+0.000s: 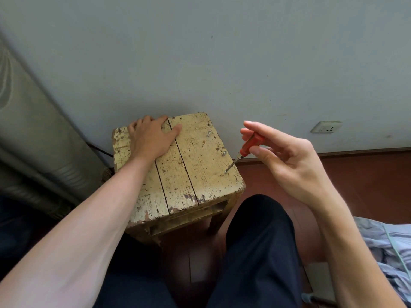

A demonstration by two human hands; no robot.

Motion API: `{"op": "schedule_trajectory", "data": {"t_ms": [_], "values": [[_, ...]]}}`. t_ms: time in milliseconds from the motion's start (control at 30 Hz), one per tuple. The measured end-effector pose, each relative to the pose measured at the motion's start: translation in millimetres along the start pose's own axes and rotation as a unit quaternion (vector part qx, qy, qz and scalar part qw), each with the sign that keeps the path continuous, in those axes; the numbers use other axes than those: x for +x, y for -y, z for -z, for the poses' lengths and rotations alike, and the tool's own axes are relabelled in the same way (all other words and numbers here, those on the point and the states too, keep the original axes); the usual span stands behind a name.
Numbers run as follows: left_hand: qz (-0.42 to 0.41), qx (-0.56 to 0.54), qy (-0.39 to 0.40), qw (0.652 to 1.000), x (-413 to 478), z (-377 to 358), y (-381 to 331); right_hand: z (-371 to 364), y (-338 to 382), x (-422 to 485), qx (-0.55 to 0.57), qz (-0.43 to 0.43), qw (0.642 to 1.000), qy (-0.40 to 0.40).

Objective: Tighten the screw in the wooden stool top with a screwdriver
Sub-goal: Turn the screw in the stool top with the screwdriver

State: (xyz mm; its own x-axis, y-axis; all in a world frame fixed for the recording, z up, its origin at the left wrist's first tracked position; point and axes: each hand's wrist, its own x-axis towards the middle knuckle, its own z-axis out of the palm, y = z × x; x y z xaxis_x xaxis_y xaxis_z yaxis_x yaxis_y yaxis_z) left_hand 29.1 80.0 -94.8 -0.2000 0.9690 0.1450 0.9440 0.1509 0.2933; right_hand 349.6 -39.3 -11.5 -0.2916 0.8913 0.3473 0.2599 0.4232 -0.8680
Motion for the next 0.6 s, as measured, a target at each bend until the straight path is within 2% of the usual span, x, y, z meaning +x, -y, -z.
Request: {"op": "schedule_trajectory", "data": {"t_ms": [367,500,600], "values": [[-0.002,-0.003,-0.005,1.000,0.6,-1.7,1.2,-17.0,-3.0,2.5,-0.012,0.004,0.993,-0.118],[-0.001,-0.001,-0.001,1.000,0.6,-1.8,0.4,-15.4,-2.6,-0.5,-0.027,0.007,0.993,-0.118],[0.001,-0.003,-0.003,1.000,0.7,-1.9,1.0,-5.5,2.3,-1.6,-0.054,0.003,0.996,-0.072]]}}
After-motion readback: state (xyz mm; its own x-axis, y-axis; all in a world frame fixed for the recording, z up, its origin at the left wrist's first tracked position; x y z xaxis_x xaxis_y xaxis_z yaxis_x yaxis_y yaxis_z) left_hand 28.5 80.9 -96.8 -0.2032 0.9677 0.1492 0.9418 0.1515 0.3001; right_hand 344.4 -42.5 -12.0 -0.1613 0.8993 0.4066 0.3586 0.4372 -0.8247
